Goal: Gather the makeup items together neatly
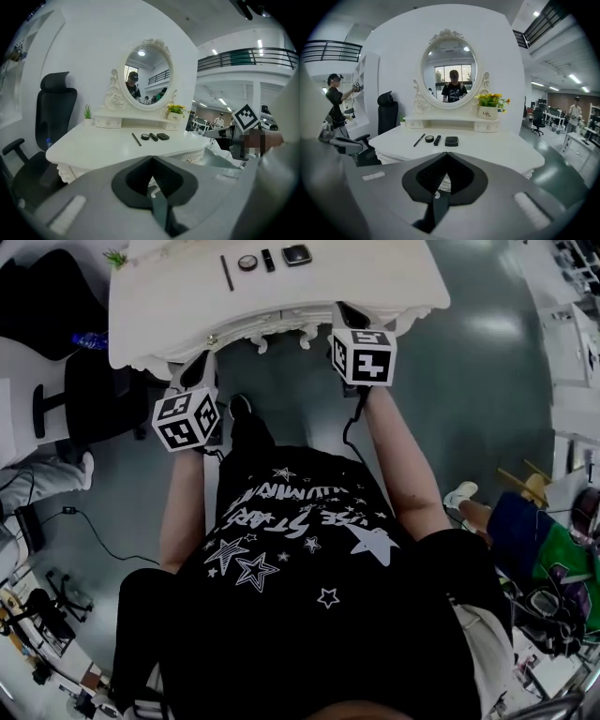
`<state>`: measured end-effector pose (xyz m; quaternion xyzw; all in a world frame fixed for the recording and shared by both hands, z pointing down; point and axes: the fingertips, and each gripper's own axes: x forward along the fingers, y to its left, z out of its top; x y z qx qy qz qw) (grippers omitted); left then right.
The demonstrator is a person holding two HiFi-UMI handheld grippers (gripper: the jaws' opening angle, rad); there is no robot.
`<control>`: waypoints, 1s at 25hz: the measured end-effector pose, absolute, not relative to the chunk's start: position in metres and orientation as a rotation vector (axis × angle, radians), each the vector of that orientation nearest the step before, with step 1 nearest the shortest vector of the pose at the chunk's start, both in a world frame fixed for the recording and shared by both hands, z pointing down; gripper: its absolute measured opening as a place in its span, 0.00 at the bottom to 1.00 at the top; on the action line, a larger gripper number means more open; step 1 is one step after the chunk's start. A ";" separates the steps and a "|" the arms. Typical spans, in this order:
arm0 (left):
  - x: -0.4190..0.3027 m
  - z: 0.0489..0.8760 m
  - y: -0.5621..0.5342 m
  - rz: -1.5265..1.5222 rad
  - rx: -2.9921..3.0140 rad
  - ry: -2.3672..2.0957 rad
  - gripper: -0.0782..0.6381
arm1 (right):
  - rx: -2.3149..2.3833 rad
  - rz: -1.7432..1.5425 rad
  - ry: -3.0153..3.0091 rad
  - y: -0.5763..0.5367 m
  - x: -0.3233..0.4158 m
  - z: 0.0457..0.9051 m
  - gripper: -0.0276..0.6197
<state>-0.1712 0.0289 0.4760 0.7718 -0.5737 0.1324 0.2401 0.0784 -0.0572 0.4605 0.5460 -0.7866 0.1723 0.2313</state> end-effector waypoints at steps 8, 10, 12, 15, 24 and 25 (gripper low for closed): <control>-0.147 0.477 0.117 0.341 2.046 -1.623 0.11 | 1.365 0.441 -2.222 0.014 0.086 0.466 0.09; -0.139 0.475 0.138 0.343 2.030 -1.626 0.11 | 1.345 0.453 -2.231 0.030 0.091 0.468 0.09; -0.134 0.475 0.156 0.353 2.022 -1.627 0.11 | 1.333 0.471 -2.238 0.043 0.094 0.472 0.09; -0.129 0.475 0.177 0.369 2.022 -1.620 0.11 | 1.323 0.504 -2.244 0.060 0.095 0.479 0.09; -0.149 0.475 0.190 0.400 2.024 -1.604 0.11 | 1.344 0.497 -2.237 0.087 0.073 0.475 0.09; -0.152 0.477 0.190 0.422 2.019 -1.605 0.11 | 1.349 0.495 -2.230 0.090 0.070 0.474 0.09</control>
